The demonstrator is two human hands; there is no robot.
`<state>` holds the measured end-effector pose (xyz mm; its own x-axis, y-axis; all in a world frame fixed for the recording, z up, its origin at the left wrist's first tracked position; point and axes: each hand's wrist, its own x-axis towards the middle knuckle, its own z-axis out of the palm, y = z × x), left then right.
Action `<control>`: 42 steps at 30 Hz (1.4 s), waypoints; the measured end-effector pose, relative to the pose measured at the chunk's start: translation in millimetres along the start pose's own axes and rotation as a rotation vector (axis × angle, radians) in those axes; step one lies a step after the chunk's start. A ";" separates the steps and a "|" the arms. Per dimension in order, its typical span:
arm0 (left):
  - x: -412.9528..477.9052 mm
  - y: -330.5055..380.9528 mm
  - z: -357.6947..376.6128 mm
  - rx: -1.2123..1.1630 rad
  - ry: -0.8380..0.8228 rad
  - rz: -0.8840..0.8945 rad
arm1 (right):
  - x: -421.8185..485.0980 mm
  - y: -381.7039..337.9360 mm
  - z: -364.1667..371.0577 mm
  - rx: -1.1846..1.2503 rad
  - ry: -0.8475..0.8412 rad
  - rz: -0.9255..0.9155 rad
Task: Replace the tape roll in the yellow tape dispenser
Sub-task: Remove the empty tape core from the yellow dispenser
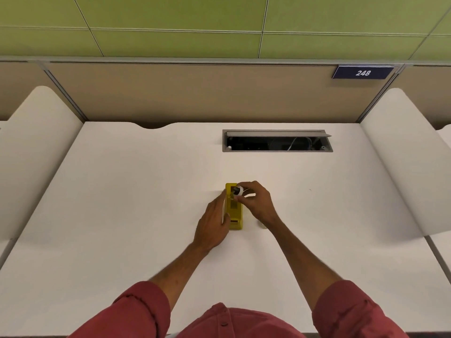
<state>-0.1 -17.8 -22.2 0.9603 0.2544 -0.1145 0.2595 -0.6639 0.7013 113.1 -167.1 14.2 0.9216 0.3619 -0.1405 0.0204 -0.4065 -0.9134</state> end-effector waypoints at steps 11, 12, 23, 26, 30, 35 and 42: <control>3.0 14.5 -3.5 -0.101 0.176 0.139 | -9.3 -2.5 0.4 0.263 -0.156 0.070; 3.2 14.5 -4.1 -0.103 0.185 0.149 | -9.3 -3.3 -0.1 0.274 -0.169 0.070; 5.0 16.9 -9.7 -0.165 0.236 0.180 | -10.6 -8.3 -9.7 0.354 -0.350 0.083; 5.5 19.5 -9.6 -0.197 0.240 0.180 | -9.4 -5.3 -11.6 0.353 -0.332 0.085; 7.7 20.3 -9.5 -0.247 0.242 0.170 | -8.4 -3.7 -10.0 0.353 -0.312 0.094; 10.2 19.4 -11.7 -0.236 0.245 0.113 | -5.8 -0.8 -5.9 0.347 -0.286 0.112; 10.9 5.5 -14.2 -0.122 0.309 0.039 | -1.1 3.1 -4.1 0.304 -0.168 0.147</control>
<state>10.4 -8.7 -9.6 0.8879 0.4442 0.1197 0.1912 -0.5929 0.7822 113.7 -172.2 13.1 0.8289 0.4612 -0.3166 -0.2468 -0.2064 -0.9468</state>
